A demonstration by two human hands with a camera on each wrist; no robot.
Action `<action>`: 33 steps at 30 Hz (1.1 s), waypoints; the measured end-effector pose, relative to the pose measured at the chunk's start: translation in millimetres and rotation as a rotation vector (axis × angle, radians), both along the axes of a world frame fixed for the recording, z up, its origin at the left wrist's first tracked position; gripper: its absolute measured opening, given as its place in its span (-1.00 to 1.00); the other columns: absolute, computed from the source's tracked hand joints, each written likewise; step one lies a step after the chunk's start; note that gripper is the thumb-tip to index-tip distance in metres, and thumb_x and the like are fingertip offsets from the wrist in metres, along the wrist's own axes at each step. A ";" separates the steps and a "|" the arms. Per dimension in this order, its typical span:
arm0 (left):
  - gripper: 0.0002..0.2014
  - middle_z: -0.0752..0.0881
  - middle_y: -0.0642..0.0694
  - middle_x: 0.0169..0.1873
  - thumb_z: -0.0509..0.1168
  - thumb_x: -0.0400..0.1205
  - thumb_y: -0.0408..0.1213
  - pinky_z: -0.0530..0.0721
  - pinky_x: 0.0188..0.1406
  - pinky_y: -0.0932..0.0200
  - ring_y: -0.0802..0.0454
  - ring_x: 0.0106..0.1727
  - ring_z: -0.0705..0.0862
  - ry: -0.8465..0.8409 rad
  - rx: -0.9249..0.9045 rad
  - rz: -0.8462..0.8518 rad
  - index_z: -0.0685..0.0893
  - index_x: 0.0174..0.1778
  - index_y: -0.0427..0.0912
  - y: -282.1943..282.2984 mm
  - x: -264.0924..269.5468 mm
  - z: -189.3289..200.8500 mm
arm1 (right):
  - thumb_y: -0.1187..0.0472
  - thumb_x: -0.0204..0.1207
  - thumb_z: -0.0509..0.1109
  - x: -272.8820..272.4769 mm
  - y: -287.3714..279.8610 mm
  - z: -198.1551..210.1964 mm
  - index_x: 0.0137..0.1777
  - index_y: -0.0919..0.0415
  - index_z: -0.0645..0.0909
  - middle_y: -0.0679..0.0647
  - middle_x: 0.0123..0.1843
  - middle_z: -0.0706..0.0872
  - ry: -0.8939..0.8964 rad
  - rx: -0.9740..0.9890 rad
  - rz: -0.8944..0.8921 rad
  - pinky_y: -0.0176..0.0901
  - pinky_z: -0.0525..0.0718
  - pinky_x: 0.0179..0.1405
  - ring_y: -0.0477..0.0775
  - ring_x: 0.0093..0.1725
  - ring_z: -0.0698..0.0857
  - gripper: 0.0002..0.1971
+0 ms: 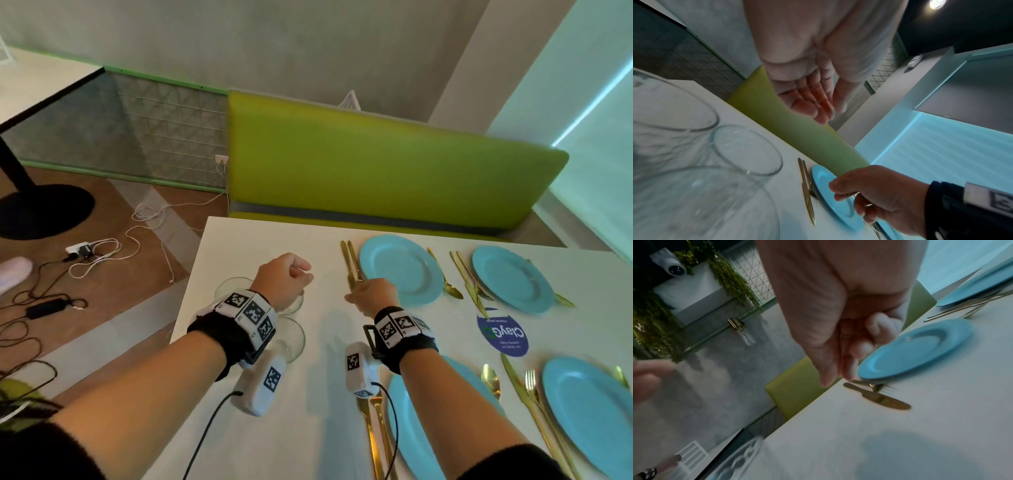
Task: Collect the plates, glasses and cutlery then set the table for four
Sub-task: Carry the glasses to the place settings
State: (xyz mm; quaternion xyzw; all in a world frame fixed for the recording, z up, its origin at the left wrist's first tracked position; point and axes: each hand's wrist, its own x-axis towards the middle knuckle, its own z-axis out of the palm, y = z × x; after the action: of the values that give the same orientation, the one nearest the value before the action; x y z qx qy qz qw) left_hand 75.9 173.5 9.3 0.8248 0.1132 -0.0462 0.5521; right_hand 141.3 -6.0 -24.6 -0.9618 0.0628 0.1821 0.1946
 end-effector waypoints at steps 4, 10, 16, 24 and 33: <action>-0.89 0.70 0.02 -0.21 0.33 0.60 -0.18 0.59 -0.43 0.32 0.12 -0.31 0.69 0.127 -0.024 -0.134 0.62 -0.05 -0.12 2.1 -52.5 -7.7 | 0.12 0.41 0.54 -57.6 9.2 -12.7 0.25 0.20 0.67 0.13 0.24 0.72 0.082 0.112 0.020 -0.14 0.66 0.26 0.09 0.13 0.72 -0.59; -0.69 0.74 -0.03 -0.20 0.30 0.59 0.01 0.61 -0.43 0.33 0.13 -0.40 0.65 0.588 0.320 -0.454 0.64 -0.08 -0.21 28.5 -112.7 -44.9 | 0.09 0.33 0.61 -106.2 34.5 -41.4 0.44 0.09 0.48 0.09 0.32 0.67 0.183 0.132 0.090 -0.16 0.59 0.34 0.07 0.30 0.65 -0.33; -0.23 0.52 -0.21 0.43 0.39 0.48 0.15 0.52 0.30 0.17 -0.12 0.44 0.53 0.665 0.594 -0.145 0.39 0.46 -0.30 73.8 -126.6 -71.2 | 0.11 0.25 0.66 -117.9 55.3 -51.8 0.54 0.10 0.29 0.11 0.38 0.59 0.135 0.256 0.119 -0.14 0.50 0.35 0.10 0.40 0.54 -0.12; 0.01 0.45 -0.12 0.48 0.65 0.24 -0.30 0.45 0.45 0.05 -0.10 0.48 0.47 0.303 0.021 0.212 0.24 0.57 -0.08 77.5 -109.9 -107.5 | 0.11 0.11 0.73 -117.0 64.7 -68.5 0.52 0.05 0.30 0.02 0.37 0.59 0.023 0.402 0.086 -0.31 0.45 0.20 0.05 0.36 0.55 -0.03; -0.15 0.56 -0.13 0.39 0.63 0.26 -0.22 0.50 0.40 0.06 -0.14 0.40 0.55 0.246 0.080 0.245 0.39 0.46 -0.09 65.1 -105.0 -120.0 | 0.08 0.18 0.68 -122.6 69.1 -78.8 0.39 0.08 0.39 -0.03 0.26 0.62 -0.062 0.384 0.066 -0.35 0.46 0.05 0.02 0.21 0.61 -0.21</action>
State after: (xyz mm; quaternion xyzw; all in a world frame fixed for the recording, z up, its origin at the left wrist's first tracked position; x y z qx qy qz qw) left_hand -29.1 238.6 -110.7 0.8141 0.2812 -0.0745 0.5025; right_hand 18.7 63.1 -103.4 -0.9136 -0.0106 0.1676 0.3704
